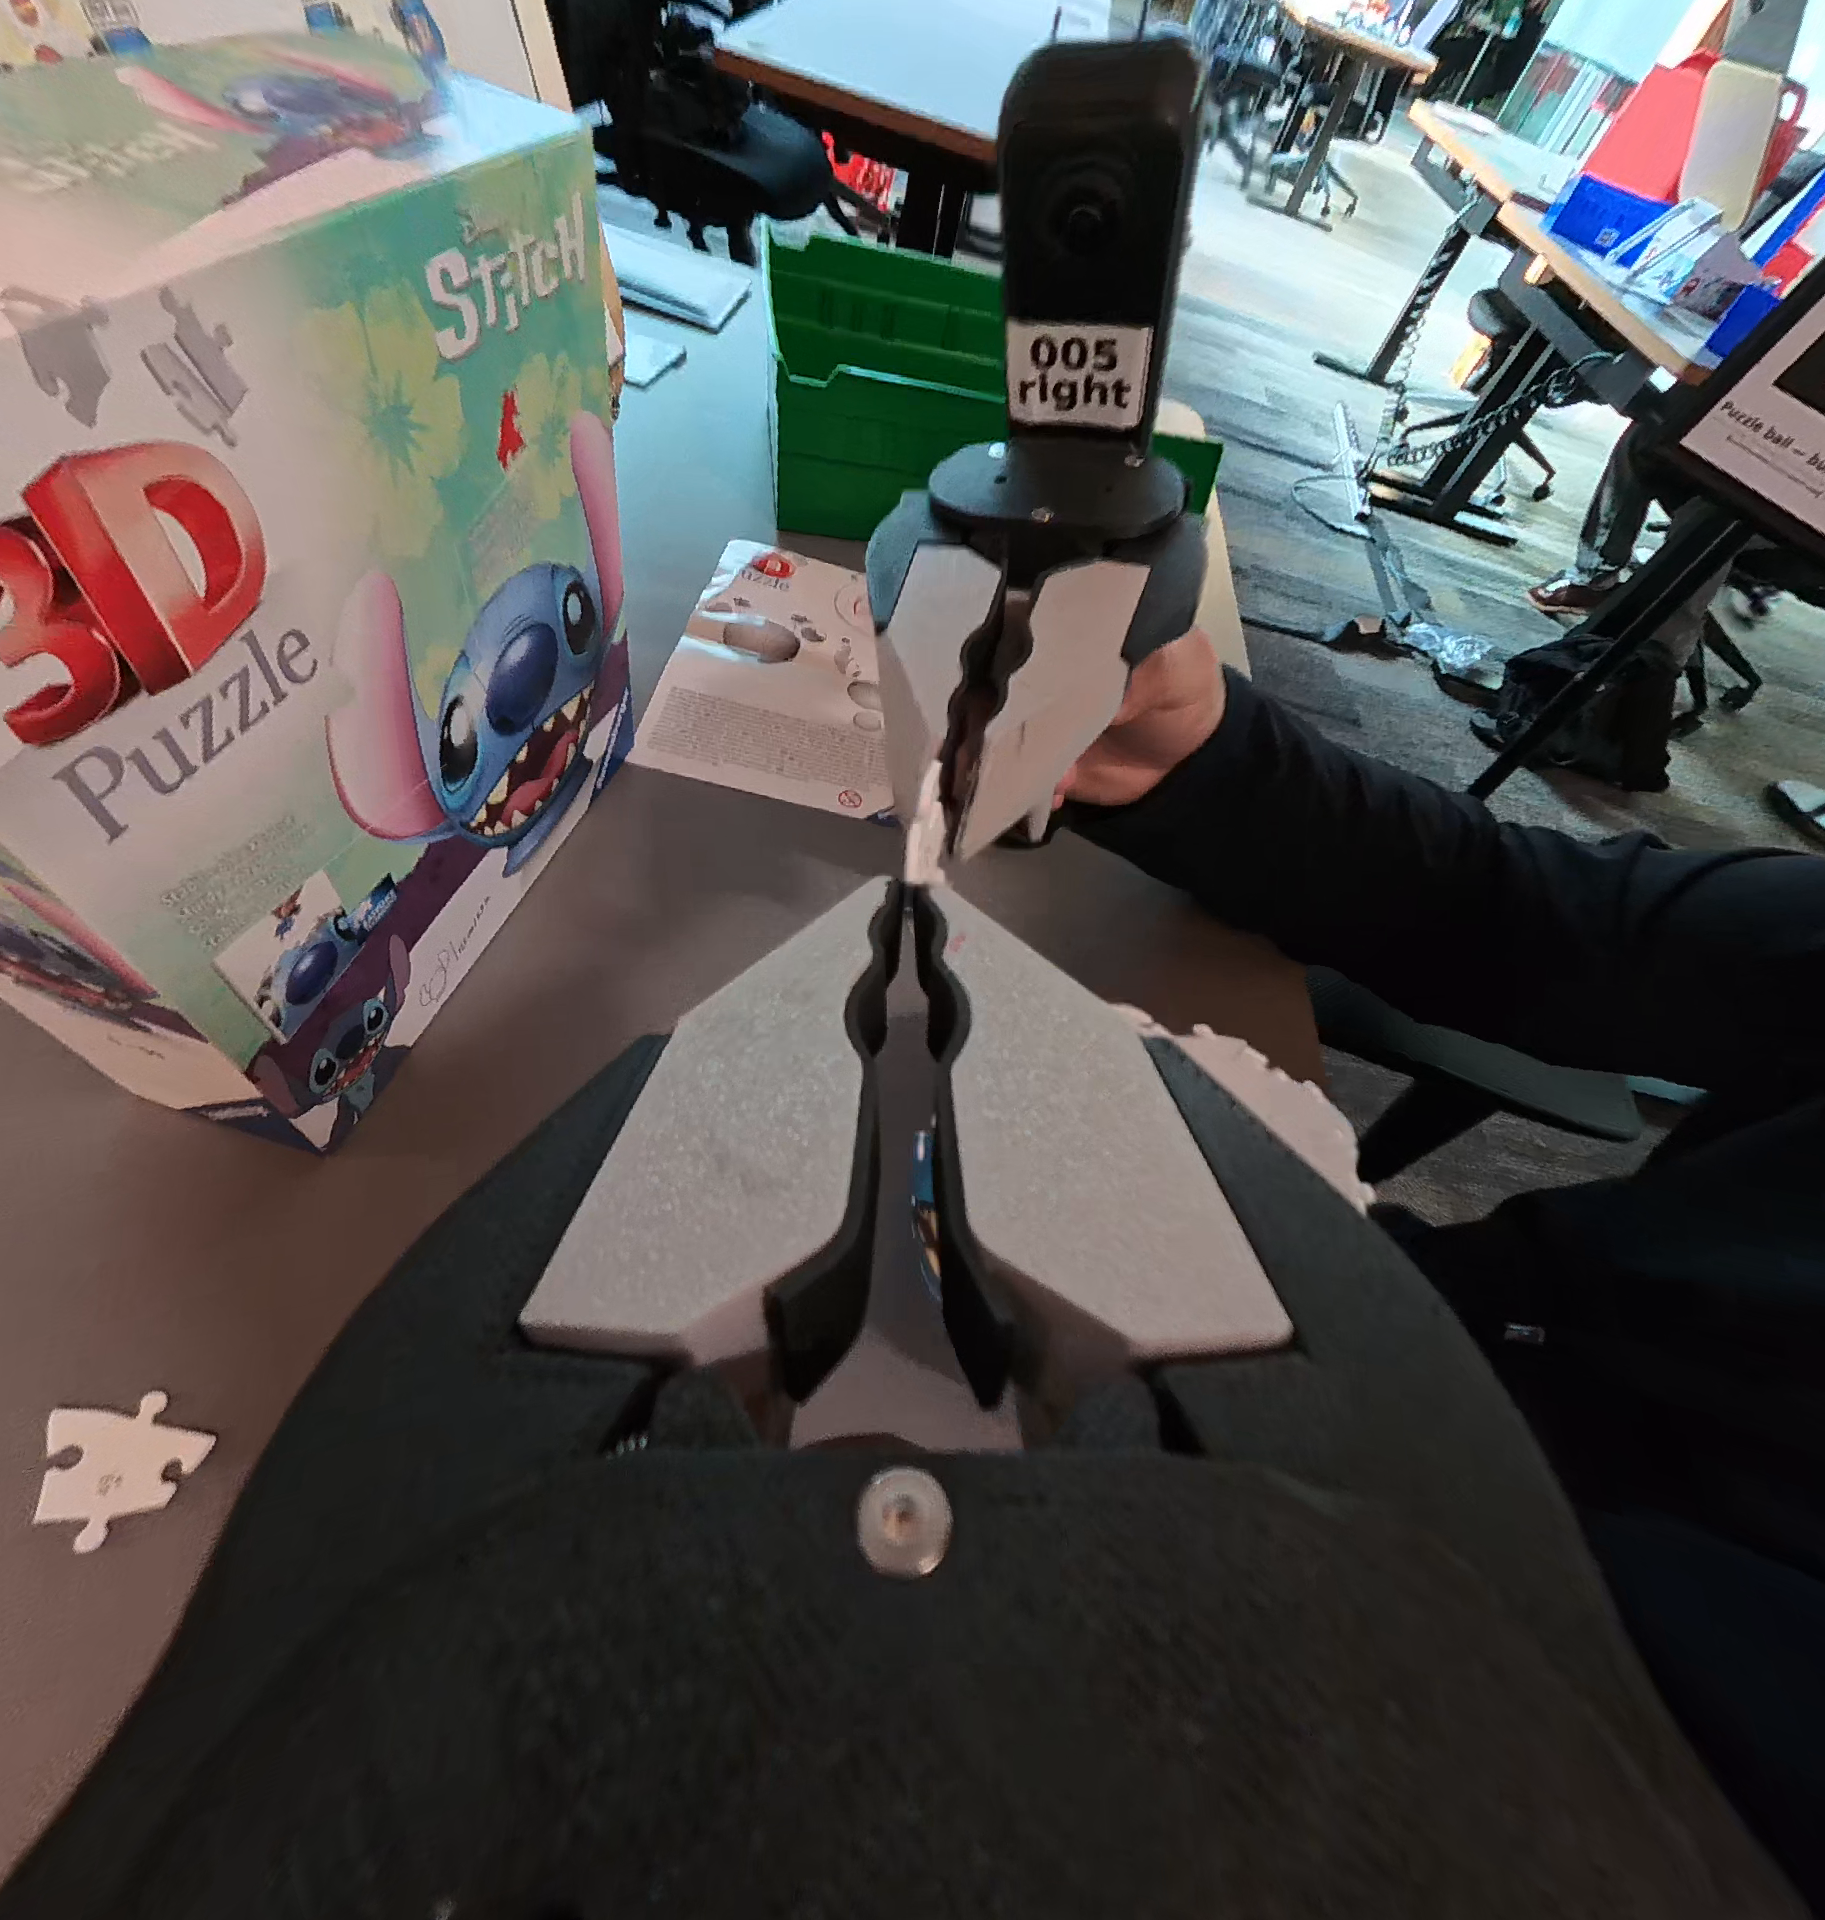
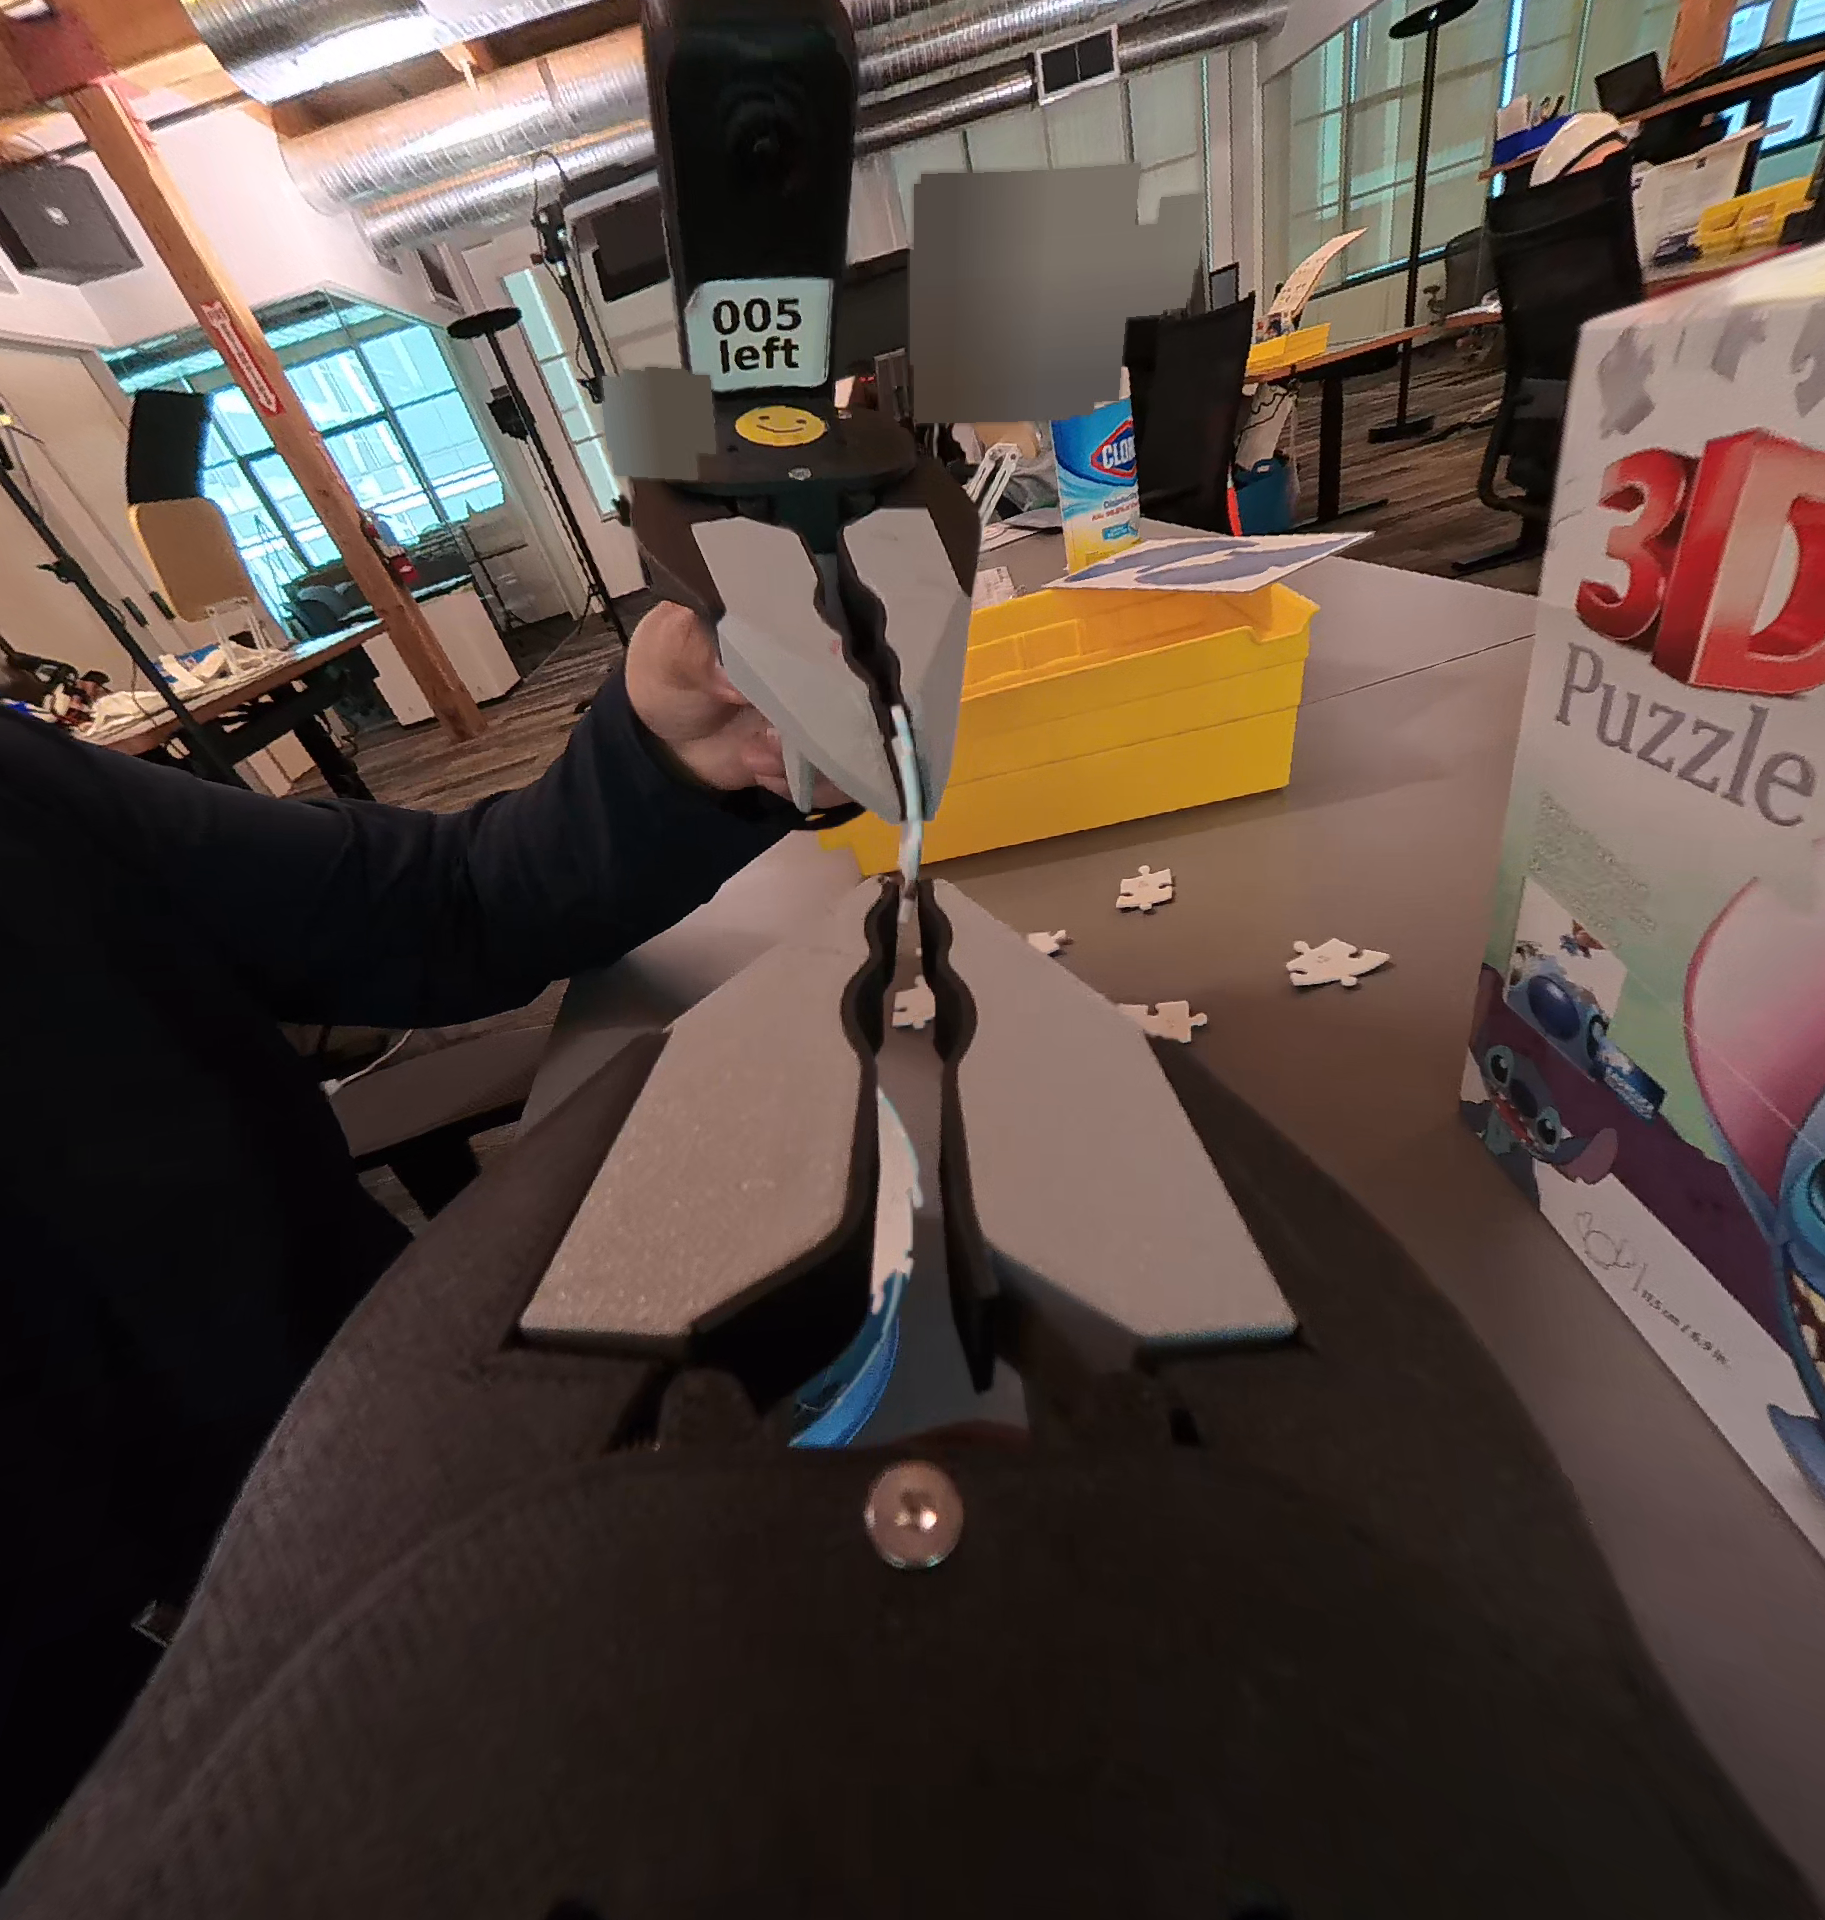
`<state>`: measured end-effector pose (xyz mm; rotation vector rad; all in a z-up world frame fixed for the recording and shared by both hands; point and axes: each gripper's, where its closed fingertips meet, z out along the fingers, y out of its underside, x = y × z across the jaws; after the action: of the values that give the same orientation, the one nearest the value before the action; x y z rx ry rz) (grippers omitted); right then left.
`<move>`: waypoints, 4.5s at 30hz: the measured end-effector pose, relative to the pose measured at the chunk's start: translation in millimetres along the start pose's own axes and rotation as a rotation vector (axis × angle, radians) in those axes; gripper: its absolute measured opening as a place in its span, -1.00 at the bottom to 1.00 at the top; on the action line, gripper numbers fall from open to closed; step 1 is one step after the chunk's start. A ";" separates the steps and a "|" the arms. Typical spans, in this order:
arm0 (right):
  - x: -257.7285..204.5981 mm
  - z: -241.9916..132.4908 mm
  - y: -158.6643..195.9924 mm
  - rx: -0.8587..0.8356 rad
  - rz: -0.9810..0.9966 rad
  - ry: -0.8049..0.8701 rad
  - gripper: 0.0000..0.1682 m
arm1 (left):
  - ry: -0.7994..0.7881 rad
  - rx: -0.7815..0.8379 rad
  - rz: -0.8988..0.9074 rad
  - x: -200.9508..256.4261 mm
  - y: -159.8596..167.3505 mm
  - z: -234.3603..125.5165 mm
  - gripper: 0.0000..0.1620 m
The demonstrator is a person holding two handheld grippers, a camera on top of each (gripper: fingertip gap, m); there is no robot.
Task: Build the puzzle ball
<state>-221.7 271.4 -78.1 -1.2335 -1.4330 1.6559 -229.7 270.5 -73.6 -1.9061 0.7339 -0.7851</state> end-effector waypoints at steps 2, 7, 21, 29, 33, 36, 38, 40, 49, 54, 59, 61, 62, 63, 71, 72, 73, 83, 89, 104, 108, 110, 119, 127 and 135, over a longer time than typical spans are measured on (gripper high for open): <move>0.8 -2.9 -3.7 0.012 -0.018 0.016 -0.97 | 0.017 -0.056 -0.014 1.1 8.8 0.4 -1.00; -4.2 2.8 1.1 -0.021 -0.057 0.010 -0.90 | 0.017 -0.140 0.013 5.5 21.5 6.2 -1.00; -12.8 12.1 16.5 -0.103 -0.066 -0.038 -0.90 | 0.042 -0.238 0.010 12.5 38.5 13.3 -1.00; -12.0 16.3 34.2 -0.228 -0.173 0.013 -1.00 | 0.024 -0.293 0.046 13.1 47.1 13.9 -1.00; -12.4 15.7 42.9 -0.287 -0.191 0.014 -1.00 | 0.007 -0.339 0.076 13.9 54.2 15.8 -1.00; -11.6 15.2 48.3 -0.327 -0.214 0.029 -1.00 | -0.018 -0.372 0.106 12.9 59.3 18.2 -1.00; -13.1 14.1 49.3 -0.339 -0.212 0.025 -1.00 | -0.008 -0.375 0.102 14.8 60.1 19.1 -1.00; -14.0 13.4 49.6 -0.343 -0.201 0.020 -1.00 | 0.003 -0.371 0.096 15.9 59.9 19.5 -1.00; -16.2 11.7 58.2 -0.386 -0.162 -0.007 -1.00 | 0.022 -0.406 0.094 19.1 67.5 22.7 -1.00; -16.3 11.6 54.9 -0.366 -0.158 -0.010 -1.00 | 0.025 -0.412 0.090 18.9 68.9 22.3 -1.00; -16.2 12.0 57.6 -0.377 -0.158 -0.012 -1.00 | 0.029 -0.427 0.092 18.8 72.2 23.8 -1.00; -16.0 12.1 58.4 -0.382 -0.162 -0.010 -1.00 | 0.027 -0.429 0.096 18.7 72.8 24.3 -1.00; -16.1 11.9 58.5 -0.383 -0.161 -0.010 -1.00 | 0.027 -0.429 0.096 18.8 72.8 24.5 -1.00; -16.4 11.7 58.8 -0.385 -0.160 -0.013 -1.00 | 0.030 -0.429 0.094 19.3 72.9 24.7 -1.00; -16.1 11.2 62.6 -0.403 -0.155 -0.016 -1.00 | 0.028 -0.440 0.101 19.6 75.2 25.8 -1.00; -15.9 11.1 63.9 -0.413 -0.164 -0.012 -1.00 | 0.026 -0.446 0.104 19.4 76.4 26.5 -1.00; -15.6 10.9 65.5 -0.424 -0.173 -0.007 -1.00 | 0.025 -0.452 0.107 19.2 77.7 27.2 -1.00; -16.1 10.7 72.3 -0.468 -0.195 0.002 -1.00 | 0.022 -0.471 0.132 20.6 81.3 29.2 -1.00; -13.2 10.4 72.3 -0.479 -0.220 0.032 -1.00 | 0.016 -0.461 0.124 18.2 79.9 29.3 -1.00; -10.3 13.3 86.5 -0.571 -0.275 0.077 -1.00 | 0.000 -0.351 0.079 8.0 51.1 -5.6 -0.85; -7.6 13.4 92.5 -0.624 -0.330 0.113 -1.00 | 0.018 -0.372 0.065 7.7 57.1 -2.7 -0.81; -8.4 14.1 95.0 -0.645 -0.354 0.121 -1.00 | 0.038 -0.399 0.050 8.9 63.8 1.0 -0.78; -7.8 15.2 100.3 -0.692 -0.378 0.152 -1.00 | 0.095 -0.491 0.043 18.4 85.2 18.6 -0.73; -7.6 16.4 100.8 -0.697 -0.369 0.162 -1.00 | 0.076 -0.530 0.064 17.6 92.4 22.7 -0.73; -8.9 17.4 101.1 -0.710 -0.400 0.169 -1.00 | 0.047 -0.542 0.094 18.0 90.8 20.5 -0.73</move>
<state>-222.3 234.3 -174.1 -1.2805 -2.0760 0.7680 -218.1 231.2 -159.1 -2.3131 1.1445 -0.6108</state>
